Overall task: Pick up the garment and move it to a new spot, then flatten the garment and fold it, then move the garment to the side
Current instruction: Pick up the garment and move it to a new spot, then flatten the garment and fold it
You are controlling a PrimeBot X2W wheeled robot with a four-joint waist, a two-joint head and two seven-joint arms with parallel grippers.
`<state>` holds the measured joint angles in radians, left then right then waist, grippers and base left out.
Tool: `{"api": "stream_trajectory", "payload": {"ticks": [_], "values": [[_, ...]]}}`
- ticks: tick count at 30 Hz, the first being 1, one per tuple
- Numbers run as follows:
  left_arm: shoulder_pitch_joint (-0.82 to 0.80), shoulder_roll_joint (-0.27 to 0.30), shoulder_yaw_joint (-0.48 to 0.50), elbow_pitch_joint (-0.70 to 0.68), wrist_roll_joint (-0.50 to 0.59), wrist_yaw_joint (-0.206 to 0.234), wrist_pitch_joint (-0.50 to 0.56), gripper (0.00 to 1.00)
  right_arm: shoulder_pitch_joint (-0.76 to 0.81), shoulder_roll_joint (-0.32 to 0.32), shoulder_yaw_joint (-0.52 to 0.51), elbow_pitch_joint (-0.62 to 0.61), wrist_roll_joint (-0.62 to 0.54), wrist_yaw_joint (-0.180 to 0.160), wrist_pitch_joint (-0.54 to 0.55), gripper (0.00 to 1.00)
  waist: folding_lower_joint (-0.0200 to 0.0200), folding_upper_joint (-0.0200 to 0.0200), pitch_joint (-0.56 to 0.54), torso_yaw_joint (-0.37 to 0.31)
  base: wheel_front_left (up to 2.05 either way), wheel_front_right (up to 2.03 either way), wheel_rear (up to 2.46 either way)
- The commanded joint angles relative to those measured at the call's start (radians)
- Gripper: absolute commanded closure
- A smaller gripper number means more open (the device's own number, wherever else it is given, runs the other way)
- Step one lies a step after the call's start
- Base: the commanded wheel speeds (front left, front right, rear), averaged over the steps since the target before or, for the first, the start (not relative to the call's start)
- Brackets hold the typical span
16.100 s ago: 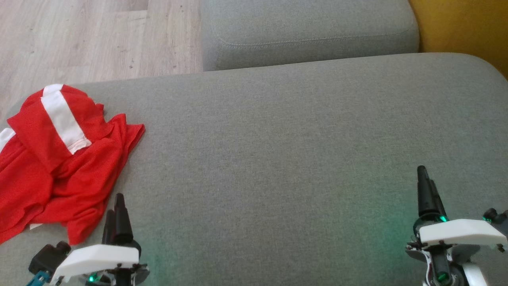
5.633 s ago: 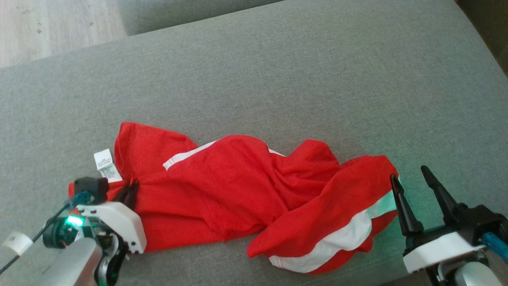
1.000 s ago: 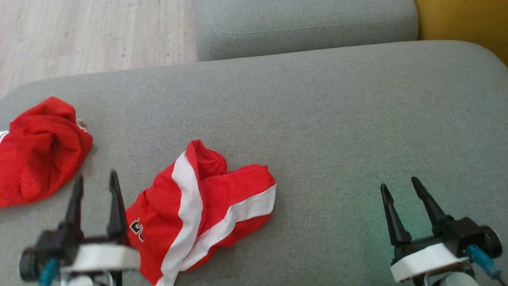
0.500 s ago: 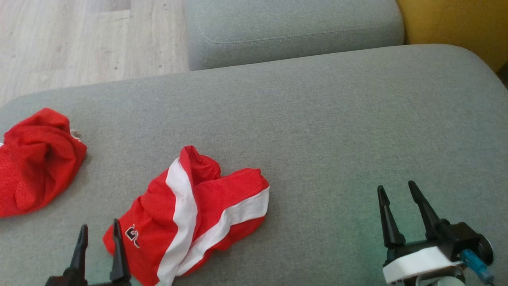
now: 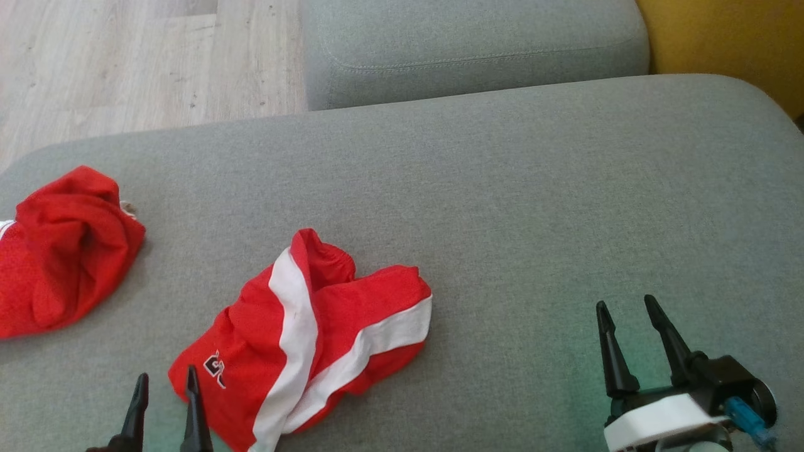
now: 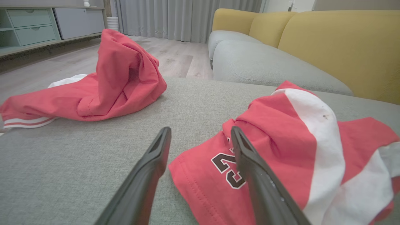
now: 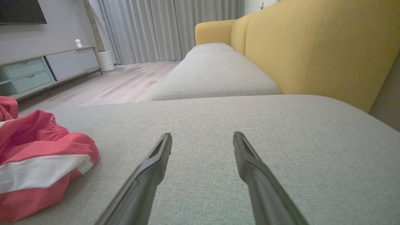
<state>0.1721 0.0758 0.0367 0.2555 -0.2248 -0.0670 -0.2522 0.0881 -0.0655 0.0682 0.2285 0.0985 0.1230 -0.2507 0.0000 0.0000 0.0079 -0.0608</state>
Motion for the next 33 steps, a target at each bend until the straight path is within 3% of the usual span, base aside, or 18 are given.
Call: {"api": "stream_trajectory", "payload": {"ticks": [1,23,33], "values": [[-0.046,-0.006,0.049,-0.021,0.014,-0.009,-0.009,0.0,-0.03,0.0,0.022,-0.025,0.006,0.008,-0.011,0.0,0.0,0.0,0.001,0.001,0.0,0.0,0.0],[-0.067,-0.025,0.084,0.005,0.051,-0.049,-0.01,0.0,-0.038,-0.007,0.038,-0.009,0.01,0.008,-0.011,0.0,0.0,0.0,0.005,0.003,0.0,0.0,0.0],[-0.027,-0.025,-0.066,0.04,0.073,-0.059,0.003,0.0,-0.045,-0.006,0.045,-0.005,0.009,0.008,-0.011,0.0,0.0,0.0,-0.004,-0.012,0.0,0.0,0.0]]}}
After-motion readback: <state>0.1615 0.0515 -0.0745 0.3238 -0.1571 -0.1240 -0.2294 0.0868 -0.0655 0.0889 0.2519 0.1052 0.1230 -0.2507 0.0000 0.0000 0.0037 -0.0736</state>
